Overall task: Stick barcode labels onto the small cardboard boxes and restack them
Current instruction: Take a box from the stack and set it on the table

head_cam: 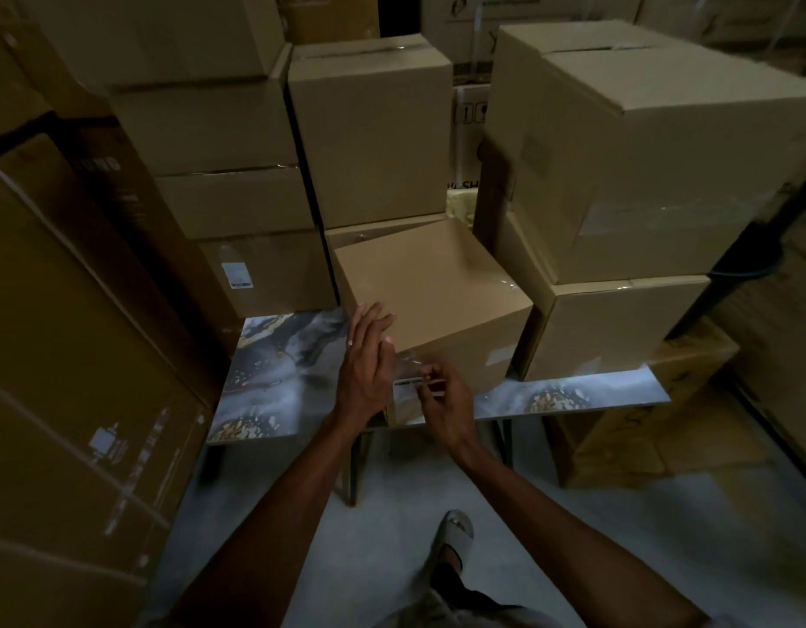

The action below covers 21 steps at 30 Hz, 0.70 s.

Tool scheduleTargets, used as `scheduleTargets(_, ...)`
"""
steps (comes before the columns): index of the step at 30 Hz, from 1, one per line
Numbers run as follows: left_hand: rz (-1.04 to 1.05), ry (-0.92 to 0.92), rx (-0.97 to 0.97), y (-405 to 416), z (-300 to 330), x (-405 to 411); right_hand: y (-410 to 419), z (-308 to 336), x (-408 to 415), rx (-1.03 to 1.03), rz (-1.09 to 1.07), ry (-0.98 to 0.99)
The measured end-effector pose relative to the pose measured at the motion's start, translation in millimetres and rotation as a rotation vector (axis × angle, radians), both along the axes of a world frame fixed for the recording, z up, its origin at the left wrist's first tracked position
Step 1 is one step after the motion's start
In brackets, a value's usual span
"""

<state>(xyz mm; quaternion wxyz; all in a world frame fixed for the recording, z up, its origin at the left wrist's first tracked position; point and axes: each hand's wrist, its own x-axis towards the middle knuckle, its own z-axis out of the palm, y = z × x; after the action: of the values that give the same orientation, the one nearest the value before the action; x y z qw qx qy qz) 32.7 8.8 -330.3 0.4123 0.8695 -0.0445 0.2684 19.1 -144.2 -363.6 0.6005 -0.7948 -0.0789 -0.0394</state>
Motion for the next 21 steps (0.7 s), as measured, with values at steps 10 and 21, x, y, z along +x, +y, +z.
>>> scheduleTargets(10,0.020,-0.008,0.024,-1.4,-1.9,-2.5,-12.9,8.2,8.4,-0.042,0.045,0.085)
scheduleTargets(21,0.042,-0.007,0.013,-5.8,0.1,-5.9,-33.0,-15.9,-33.0,-0.098,0.208,0.165)
